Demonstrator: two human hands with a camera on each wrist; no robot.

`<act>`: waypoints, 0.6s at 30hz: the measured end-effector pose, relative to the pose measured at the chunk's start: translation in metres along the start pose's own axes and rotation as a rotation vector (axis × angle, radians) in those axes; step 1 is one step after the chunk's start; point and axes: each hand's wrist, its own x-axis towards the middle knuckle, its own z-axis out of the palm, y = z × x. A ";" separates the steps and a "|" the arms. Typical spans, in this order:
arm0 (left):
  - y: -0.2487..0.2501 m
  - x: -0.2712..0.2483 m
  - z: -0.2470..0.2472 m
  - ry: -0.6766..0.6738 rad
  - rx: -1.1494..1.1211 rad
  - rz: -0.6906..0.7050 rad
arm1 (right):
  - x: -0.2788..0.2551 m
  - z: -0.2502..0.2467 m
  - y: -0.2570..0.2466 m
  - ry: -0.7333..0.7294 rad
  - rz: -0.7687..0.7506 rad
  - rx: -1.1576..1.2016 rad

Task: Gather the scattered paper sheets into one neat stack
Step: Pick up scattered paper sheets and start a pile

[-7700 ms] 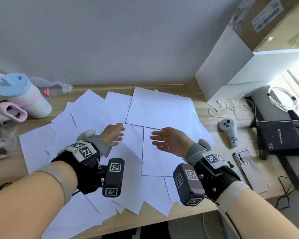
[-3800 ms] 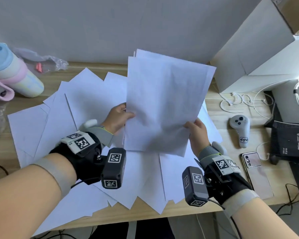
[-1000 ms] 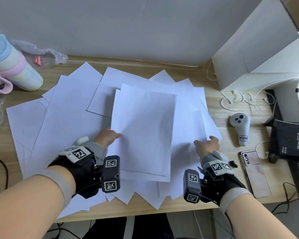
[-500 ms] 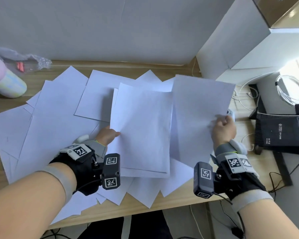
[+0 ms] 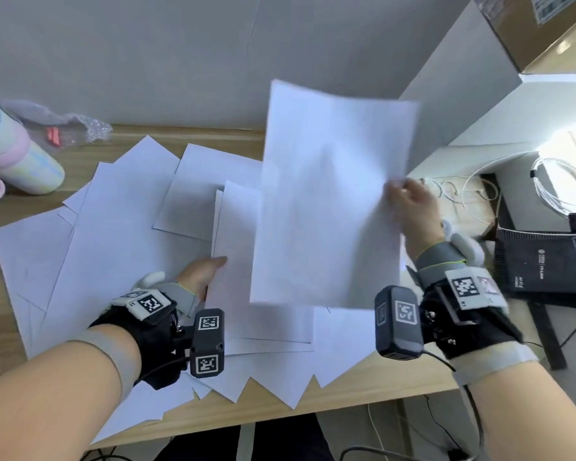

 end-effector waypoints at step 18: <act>-0.007 0.004 -0.010 -0.003 0.053 0.123 | -0.038 0.102 0.093 -0.315 0.518 0.002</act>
